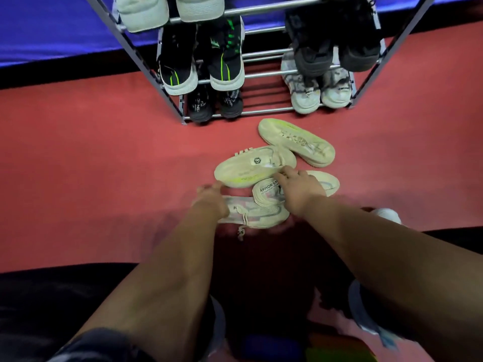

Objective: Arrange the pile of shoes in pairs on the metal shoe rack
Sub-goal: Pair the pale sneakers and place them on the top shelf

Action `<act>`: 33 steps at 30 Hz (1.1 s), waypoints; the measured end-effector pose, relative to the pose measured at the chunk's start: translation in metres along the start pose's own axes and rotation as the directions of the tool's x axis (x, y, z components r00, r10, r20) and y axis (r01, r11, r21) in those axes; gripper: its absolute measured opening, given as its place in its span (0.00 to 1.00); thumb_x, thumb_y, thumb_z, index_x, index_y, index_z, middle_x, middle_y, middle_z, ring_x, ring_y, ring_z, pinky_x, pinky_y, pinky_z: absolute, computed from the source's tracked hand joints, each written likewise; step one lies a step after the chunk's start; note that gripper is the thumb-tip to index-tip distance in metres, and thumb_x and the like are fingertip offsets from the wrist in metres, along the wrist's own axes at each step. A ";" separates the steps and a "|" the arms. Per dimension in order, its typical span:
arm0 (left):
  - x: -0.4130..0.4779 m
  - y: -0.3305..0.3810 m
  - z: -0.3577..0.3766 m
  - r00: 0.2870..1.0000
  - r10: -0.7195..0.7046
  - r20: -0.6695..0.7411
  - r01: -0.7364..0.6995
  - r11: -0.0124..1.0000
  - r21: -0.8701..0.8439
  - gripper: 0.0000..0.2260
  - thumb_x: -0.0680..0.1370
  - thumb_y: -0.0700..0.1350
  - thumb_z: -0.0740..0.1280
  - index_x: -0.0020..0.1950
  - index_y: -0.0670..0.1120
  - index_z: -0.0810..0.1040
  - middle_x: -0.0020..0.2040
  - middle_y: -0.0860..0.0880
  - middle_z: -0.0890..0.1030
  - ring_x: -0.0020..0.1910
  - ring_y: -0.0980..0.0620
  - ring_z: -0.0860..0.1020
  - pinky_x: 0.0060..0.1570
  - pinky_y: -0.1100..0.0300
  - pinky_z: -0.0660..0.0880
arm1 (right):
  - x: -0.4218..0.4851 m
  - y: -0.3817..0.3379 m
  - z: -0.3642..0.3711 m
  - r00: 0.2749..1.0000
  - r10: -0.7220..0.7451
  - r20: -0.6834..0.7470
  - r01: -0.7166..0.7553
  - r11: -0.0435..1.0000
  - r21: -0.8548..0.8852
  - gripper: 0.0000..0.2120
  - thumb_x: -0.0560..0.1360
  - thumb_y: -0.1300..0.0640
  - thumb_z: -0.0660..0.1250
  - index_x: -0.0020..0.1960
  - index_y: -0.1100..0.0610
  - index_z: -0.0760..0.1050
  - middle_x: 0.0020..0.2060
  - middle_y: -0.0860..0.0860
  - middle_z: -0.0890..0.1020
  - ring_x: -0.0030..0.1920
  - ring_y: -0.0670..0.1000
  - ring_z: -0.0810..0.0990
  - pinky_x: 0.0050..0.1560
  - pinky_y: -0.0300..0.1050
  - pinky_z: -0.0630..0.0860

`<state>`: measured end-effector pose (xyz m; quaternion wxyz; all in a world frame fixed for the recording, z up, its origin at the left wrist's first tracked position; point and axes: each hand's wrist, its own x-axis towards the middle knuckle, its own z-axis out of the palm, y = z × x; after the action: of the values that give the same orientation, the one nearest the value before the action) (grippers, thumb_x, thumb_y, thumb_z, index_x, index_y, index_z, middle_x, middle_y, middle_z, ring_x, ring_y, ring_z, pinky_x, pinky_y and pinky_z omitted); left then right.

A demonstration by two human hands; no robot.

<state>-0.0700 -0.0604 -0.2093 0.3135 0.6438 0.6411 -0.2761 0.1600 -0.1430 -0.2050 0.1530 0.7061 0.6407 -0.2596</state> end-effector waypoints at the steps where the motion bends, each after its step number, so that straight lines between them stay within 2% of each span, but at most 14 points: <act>1: -0.002 -0.004 0.001 0.996 -0.005 0.086 0.003 1.000 0.023 0.36 0.74 0.47 0.80 0.79 0.54 0.68 0.76 0.43 0.69 0.72 0.41 0.74 0.72 0.49 0.73 | 0.000 -0.001 0.001 1.000 -0.002 -0.018 0.002 1.000 -0.006 0.34 0.77 0.54 0.69 0.80 0.49 0.62 0.77 0.53 0.63 0.69 0.62 0.71 0.66 0.58 0.73; 3: -0.005 -0.014 0.009 0.981 -0.020 0.195 0.005 0.997 0.075 0.32 0.70 0.49 0.82 0.71 0.51 0.75 0.70 0.45 0.78 0.66 0.43 0.80 0.66 0.53 0.77 | 0.002 -0.002 0.003 0.998 -0.002 -0.056 0.002 1.000 0.006 0.32 0.77 0.50 0.70 0.78 0.50 0.64 0.75 0.54 0.65 0.69 0.62 0.72 0.67 0.59 0.72; 7: -0.017 -0.018 0.034 0.965 0.110 0.238 -0.154 0.973 0.172 0.20 0.74 0.44 0.74 0.66 0.50 0.80 0.66 0.46 0.82 0.62 0.43 0.82 0.61 0.55 0.78 | 0.004 -0.002 0.001 0.988 -0.006 -0.156 0.010 1.000 0.020 0.32 0.76 0.45 0.71 0.76 0.50 0.65 0.69 0.52 0.72 0.66 0.60 0.75 0.64 0.59 0.71; 10: -0.018 -0.011 0.056 0.898 0.224 0.379 -0.227 0.973 -0.038 0.19 0.78 0.35 0.68 0.64 0.52 0.85 0.63 0.50 0.85 0.58 0.47 0.84 0.58 0.61 0.78 | 0.002 -0.008 -0.003 0.978 -0.029 -0.208 0.043 0.997 0.063 0.31 0.75 0.52 0.71 0.75 0.51 0.65 0.67 0.54 0.72 0.63 0.62 0.77 0.59 0.57 0.72; 14: -0.007 -0.014 0.061 0.866 0.225 0.446 -0.049 0.927 -0.373 0.10 0.79 0.32 0.70 0.56 0.44 0.84 0.57 0.40 0.87 0.58 0.36 0.86 0.57 0.47 0.83 | -0.006 -0.025 0.001 0.950 -0.235 -0.207 0.246 0.969 0.029 0.35 0.71 0.60 0.70 0.76 0.48 0.68 0.70 0.52 0.70 0.64 0.61 0.75 0.61 0.57 0.74; 16: -0.004 -0.016 0.045 0.933 0.080 0.351 0.111 0.864 -0.492 0.08 0.85 0.37 0.63 0.61 0.45 0.80 0.52 0.42 0.86 0.47 0.43 0.85 0.45 0.53 0.81 | -0.011 -0.035 0.005 0.941 -0.314 -0.124 0.317 0.948 0.007 0.39 0.72 0.65 0.70 0.79 0.44 0.66 0.78 0.51 0.64 0.73 0.61 0.69 0.71 0.59 0.70; 18: 0.001 -0.022 0.030 0.961 -0.069 0.269 0.236 0.714 -0.659 0.13 0.88 0.42 0.55 0.69 0.45 0.74 0.51 0.46 0.82 0.41 0.50 0.80 0.47 0.51 0.80 | -0.016 -0.043 0.009 0.933 -0.360 0.006 0.359 0.932 0.048 0.39 0.74 0.68 0.68 0.80 0.43 0.67 0.84 0.47 0.57 0.79 0.60 0.63 0.76 0.56 0.64; 20: 0.003 -0.025 0.017 0.971 -0.076 0.228 0.218 0.679 -0.701 0.13 0.88 0.42 0.53 0.68 0.46 0.73 0.56 0.45 0.80 0.41 0.52 0.79 0.55 0.49 0.80 | -0.024 -0.054 0.019 0.920 -0.392 -0.001 0.387 0.910 0.149 0.29 0.74 0.68 0.66 0.72 0.49 0.73 0.78 0.48 0.66 0.75 0.59 0.69 0.64 0.49 0.72; 21: 0.003 -0.024 0.013 0.979 -0.048 0.199 0.172 0.721 -0.671 0.12 0.87 0.40 0.54 0.66 0.47 0.73 0.57 0.46 0.80 0.40 0.52 0.78 0.52 0.51 0.80 | -0.028 -0.060 0.022 0.933 -0.355 -0.053 0.358 0.913 0.197 0.23 0.74 0.67 0.66 0.67 0.52 0.74 0.71 0.50 0.72 0.69 0.58 0.74 0.55 0.47 0.71; 23: 0.005 -0.021 0.017 0.987 0.049 0.156 0.057 0.793 -0.606 0.16 0.83 0.35 0.61 0.68 0.49 0.75 0.58 0.47 0.80 0.44 0.50 0.79 0.44 0.57 0.75 | -0.035 -0.069 0.026 0.980 -0.171 -0.103 0.191 0.952 0.241 0.16 0.75 0.65 0.65 0.61 0.55 0.73 0.61 0.53 0.76 0.62 0.59 0.78 0.49 0.47 0.69; 25: 0.008 -0.017 0.028 0.977 0.141 0.162 -0.033 0.844 -0.535 0.25 0.76 0.34 0.70 0.73 0.47 0.75 0.63 0.49 0.81 0.56 0.48 0.81 0.52 0.57 0.78 | -0.039 -0.075 0.032 0.998 0.048 -0.045 -0.036 0.974 0.223 0.15 0.77 0.59 0.64 0.64 0.56 0.75 0.60 0.54 0.80 0.62 0.60 0.80 0.50 0.49 0.72; 27: 0.006 -0.010 0.041 0.967 0.193 0.169 -0.121 0.924 -0.363 0.30 0.70 0.42 0.80 0.71 0.48 0.77 0.63 0.49 0.83 0.59 0.47 0.82 0.62 0.53 0.79 | -0.039 -0.071 0.042 0.960 0.264 0.097 -0.281 0.924 0.259 0.16 0.80 0.53 0.65 0.67 0.55 0.76 0.61 0.54 0.82 0.62 0.59 0.81 0.50 0.49 0.72; 30: 0.001 0.000 0.054 0.976 0.216 0.039 -0.212 0.973 -0.096 0.30 0.73 0.52 0.79 0.72 0.48 0.74 0.64 0.47 0.80 0.61 0.43 0.80 0.63 0.50 0.77 | -0.036 -0.061 0.052 0.883 0.359 0.302 -0.442 0.853 0.278 0.22 0.82 0.51 0.66 0.74 0.55 0.73 0.73 0.56 0.75 0.71 0.60 0.74 0.61 0.54 0.72; 33: 0.001 0.008 0.055 0.989 0.142 -0.035 -0.146 0.976 -0.160 0.27 0.79 0.50 0.72 0.77 0.51 0.72 0.68 0.47 0.80 0.62 0.43 0.80 0.61 0.50 0.78 | -0.026 -0.045 0.042 0.830 0.422 0.366 -0.551 0.725 0.414 0.21 0.87 0.53 0.59 0.78 0.53 0.71 0.78 0.53 0.70 0.78 0.59 0.68 0.75 0.58 0.66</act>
<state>-0.0591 -0.1013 -0.2451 0.3764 0.6641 0.6168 -0.1920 0.1077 -0.1819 -0.2197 0.1049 0.8268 0.3168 -0.4528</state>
